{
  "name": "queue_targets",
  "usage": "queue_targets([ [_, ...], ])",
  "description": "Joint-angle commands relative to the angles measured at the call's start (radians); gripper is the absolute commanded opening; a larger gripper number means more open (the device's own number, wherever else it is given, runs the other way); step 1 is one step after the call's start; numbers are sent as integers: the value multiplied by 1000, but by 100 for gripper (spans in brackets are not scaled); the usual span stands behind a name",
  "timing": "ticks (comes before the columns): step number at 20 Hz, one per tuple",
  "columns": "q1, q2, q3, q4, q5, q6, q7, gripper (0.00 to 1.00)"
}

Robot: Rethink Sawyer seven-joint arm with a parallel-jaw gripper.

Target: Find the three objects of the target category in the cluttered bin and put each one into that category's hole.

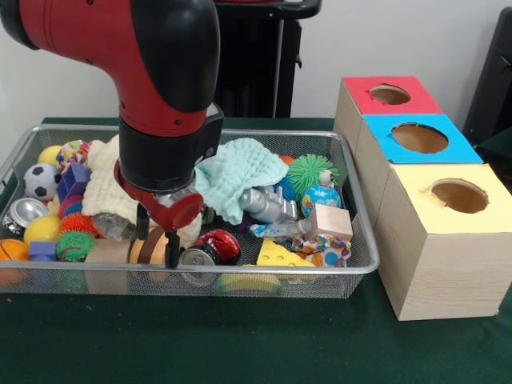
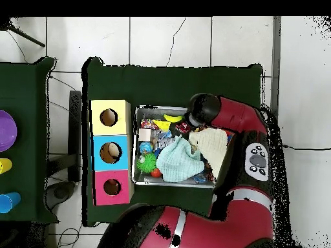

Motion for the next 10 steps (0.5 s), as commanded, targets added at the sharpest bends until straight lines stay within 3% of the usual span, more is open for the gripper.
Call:
queue_targets([
  [1,-21,50,125,98,-41,-34,-71,100],
  [10,-28,39,140,123,-41,-40,-65,100],
])
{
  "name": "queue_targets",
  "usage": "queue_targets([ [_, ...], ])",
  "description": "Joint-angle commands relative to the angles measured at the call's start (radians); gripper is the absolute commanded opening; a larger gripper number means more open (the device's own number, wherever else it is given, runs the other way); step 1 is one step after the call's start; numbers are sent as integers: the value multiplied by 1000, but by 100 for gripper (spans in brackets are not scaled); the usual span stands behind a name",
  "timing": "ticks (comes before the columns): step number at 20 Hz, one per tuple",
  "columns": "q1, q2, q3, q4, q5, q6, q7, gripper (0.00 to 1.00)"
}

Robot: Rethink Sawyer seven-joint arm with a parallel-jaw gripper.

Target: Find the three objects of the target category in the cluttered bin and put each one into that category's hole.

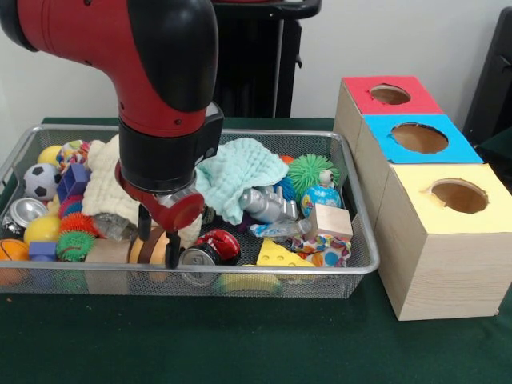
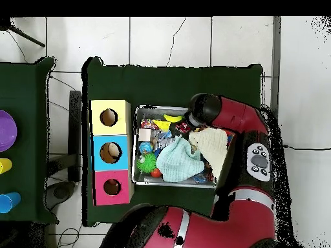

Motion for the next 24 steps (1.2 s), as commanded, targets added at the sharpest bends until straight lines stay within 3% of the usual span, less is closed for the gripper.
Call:
queue_targets([
  [1,-18,46,125,123,-41,-51,-63,100],
  [10,-20,-12,136,249,-62,-119,-60,100],
  [17,-71,54,151,271,-139,-282,-107,100],
  [24,-113,108,159,236,-234,-359,-136,100],
])
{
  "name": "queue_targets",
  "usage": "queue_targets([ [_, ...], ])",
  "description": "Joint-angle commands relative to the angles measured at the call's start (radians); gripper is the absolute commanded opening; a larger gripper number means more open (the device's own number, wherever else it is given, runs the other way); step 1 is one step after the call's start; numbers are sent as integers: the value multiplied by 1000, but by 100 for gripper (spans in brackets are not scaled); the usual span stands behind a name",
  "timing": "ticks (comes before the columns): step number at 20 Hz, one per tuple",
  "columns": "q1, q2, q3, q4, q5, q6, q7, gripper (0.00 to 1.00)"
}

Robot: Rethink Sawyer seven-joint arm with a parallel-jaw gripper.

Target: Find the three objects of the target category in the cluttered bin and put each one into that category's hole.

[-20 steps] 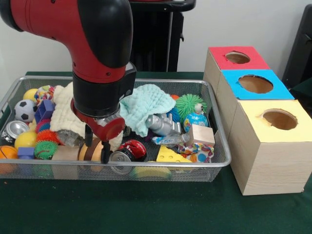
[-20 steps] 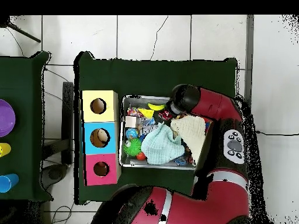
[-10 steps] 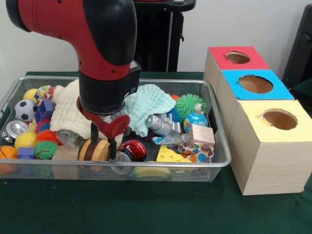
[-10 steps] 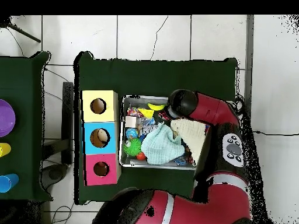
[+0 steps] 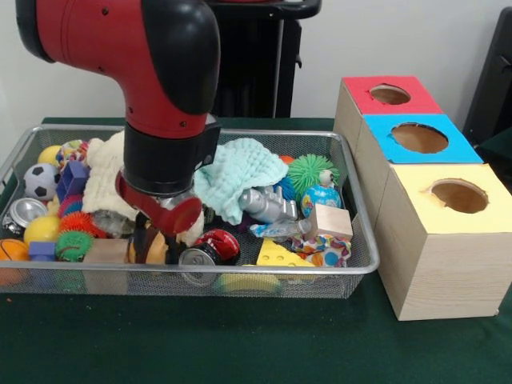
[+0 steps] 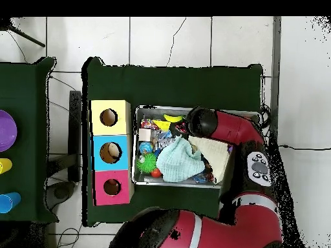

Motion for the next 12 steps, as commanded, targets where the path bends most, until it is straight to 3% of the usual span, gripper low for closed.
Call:
queue_targets([
  [1,-89,134,122,105,-146,-107,-146,100],
  [12,-163,37,193,180,-187,-5,-158,100],
])
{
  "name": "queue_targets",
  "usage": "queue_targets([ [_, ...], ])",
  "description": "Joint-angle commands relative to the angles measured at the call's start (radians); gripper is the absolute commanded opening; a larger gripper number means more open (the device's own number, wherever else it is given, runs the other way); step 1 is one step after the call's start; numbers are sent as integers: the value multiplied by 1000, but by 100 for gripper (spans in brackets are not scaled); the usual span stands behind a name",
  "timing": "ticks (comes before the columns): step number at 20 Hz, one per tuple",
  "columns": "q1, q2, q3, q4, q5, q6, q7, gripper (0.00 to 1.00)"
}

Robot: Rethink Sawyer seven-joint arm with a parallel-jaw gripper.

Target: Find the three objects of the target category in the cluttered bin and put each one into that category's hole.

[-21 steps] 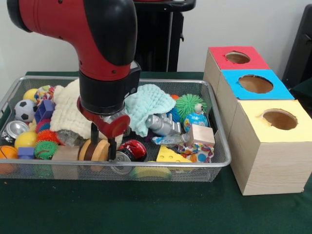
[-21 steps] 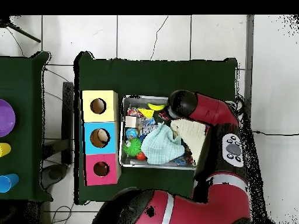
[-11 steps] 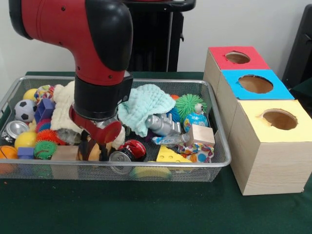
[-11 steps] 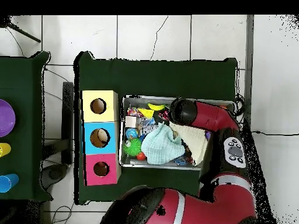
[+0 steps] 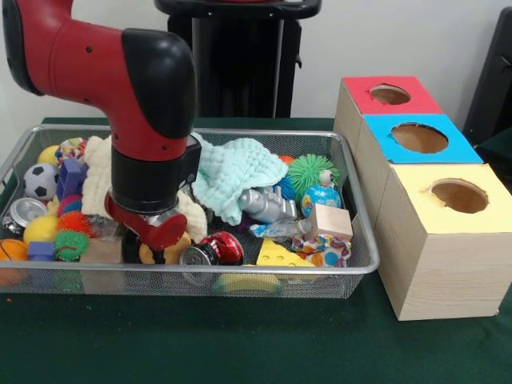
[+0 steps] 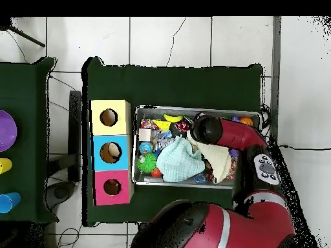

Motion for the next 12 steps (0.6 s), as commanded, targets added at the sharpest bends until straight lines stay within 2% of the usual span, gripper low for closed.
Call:
queue_targets([
  [1,-65,-13,105,180,-80,52,-134,100],
  [8,-20,-120,96,247,-23,106,-39,100],
  [12,15,-174,63,270,14,130,35,100],
])
